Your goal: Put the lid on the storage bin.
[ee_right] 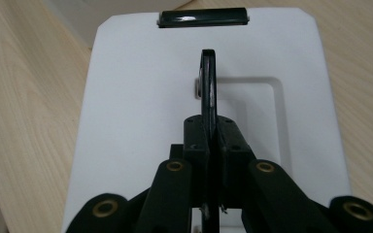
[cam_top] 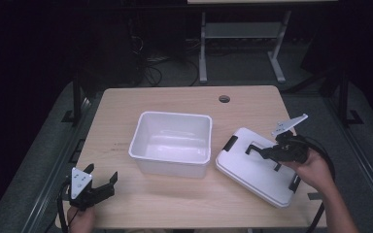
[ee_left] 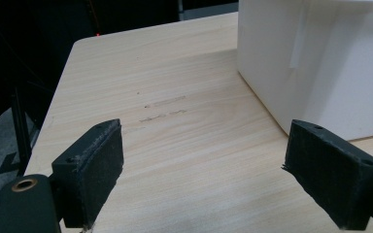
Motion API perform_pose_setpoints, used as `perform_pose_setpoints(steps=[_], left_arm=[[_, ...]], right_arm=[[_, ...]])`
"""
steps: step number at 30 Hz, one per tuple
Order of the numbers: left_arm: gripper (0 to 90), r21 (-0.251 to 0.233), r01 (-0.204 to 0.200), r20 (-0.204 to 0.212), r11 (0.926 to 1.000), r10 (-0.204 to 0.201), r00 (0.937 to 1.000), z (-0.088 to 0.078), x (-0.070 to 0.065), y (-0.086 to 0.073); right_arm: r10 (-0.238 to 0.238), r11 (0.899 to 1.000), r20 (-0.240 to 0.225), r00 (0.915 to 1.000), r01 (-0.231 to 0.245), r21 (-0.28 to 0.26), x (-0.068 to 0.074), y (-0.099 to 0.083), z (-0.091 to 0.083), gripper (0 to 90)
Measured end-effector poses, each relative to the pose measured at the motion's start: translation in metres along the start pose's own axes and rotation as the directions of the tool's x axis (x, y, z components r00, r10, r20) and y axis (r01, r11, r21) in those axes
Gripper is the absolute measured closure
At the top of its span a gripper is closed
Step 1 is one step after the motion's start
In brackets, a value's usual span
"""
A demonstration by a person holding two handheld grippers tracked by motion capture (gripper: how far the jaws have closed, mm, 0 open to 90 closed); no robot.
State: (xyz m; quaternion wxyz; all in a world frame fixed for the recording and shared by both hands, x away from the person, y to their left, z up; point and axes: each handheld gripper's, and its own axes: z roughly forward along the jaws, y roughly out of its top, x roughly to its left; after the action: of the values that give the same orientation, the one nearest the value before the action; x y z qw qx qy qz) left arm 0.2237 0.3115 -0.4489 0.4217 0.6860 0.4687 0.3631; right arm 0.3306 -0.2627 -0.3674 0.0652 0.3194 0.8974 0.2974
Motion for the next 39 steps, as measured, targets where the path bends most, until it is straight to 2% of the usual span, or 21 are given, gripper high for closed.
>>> perform_pose_setpoints(steps=[21,27,32,39], left_arm=[[13.0,-0.001,0.0,-0.001,1.0,0.0,1.0,0.0,0.0,0.0],[13.0,0.0,0.002,-0.004,1.0,-0.002,1.0,0.0,0.001,0.0],[13.0,-0.005,0.005,-0.01,1.0,-0.005,0.9999,-0.001,0.003,0.0],[13.0,-0.004,0.003,-0.006,1.0,-0.003,1.0,0.0,0.002,0.001]], right_arm=[[-0.056,0.997,0.008,0.9984,0.057,-0.043,0.015,0.026,-0.058,84.6],[-0.073,0.996,0.006,0.9973,0.073,-0.041,0.019,0.038,-0.068,84.6],[-0.085,0.994,-0.006,0.9964,0.085,-0.064,0.024,0.047,-0.076,84.6],[-0.107,0.992,-0.018,0.9941,0.106,-0.062,0.03,0.061,-0.078,84.6]])
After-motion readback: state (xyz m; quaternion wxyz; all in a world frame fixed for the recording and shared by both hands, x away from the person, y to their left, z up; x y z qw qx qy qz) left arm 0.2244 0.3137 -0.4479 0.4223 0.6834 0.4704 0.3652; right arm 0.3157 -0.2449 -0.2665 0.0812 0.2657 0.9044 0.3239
